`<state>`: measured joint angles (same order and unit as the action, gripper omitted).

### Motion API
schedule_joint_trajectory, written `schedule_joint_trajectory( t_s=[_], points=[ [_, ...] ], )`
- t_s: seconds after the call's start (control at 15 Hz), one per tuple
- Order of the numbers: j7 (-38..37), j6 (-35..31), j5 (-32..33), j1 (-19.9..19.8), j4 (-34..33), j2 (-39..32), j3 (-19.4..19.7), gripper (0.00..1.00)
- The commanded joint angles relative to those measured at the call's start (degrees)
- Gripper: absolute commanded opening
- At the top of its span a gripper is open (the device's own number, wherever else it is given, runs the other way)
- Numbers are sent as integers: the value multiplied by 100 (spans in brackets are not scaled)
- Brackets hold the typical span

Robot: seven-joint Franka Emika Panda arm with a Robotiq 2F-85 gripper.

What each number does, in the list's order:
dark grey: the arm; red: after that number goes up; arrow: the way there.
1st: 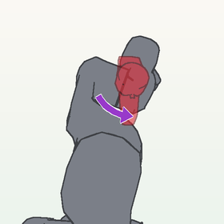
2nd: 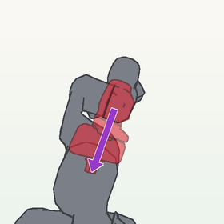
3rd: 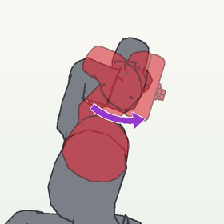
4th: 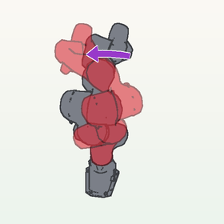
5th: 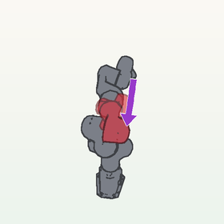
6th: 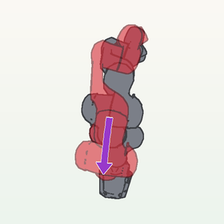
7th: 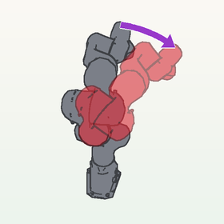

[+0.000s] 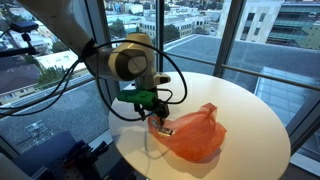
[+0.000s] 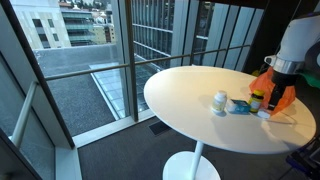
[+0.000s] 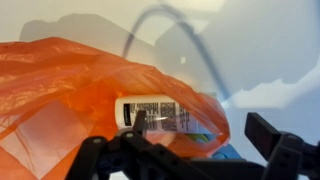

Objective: Pick up the longest white container from the table and put it in the orange plastic bag

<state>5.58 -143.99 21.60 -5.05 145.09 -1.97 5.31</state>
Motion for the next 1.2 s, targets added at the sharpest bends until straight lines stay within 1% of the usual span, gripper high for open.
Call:
schedule_joint_trajectory(
  t_s=[0.0,0.13,0.4,0.53,1.0,1.13],
  points=[
    [-394,-228,318,36,-113,-207,12,100],
    [-672,-288,601,54,-131,-272,47,100],
    [-1468,-258,1466,92,-152,-292,126,100],
    [-1776,-248,1791,81,-163,-279,135,100],
    [-2601,-201,2661,57,-210,-243,171,100],
    [-2782,-170,2823,49,-228,-253,173,100]
  ],
)
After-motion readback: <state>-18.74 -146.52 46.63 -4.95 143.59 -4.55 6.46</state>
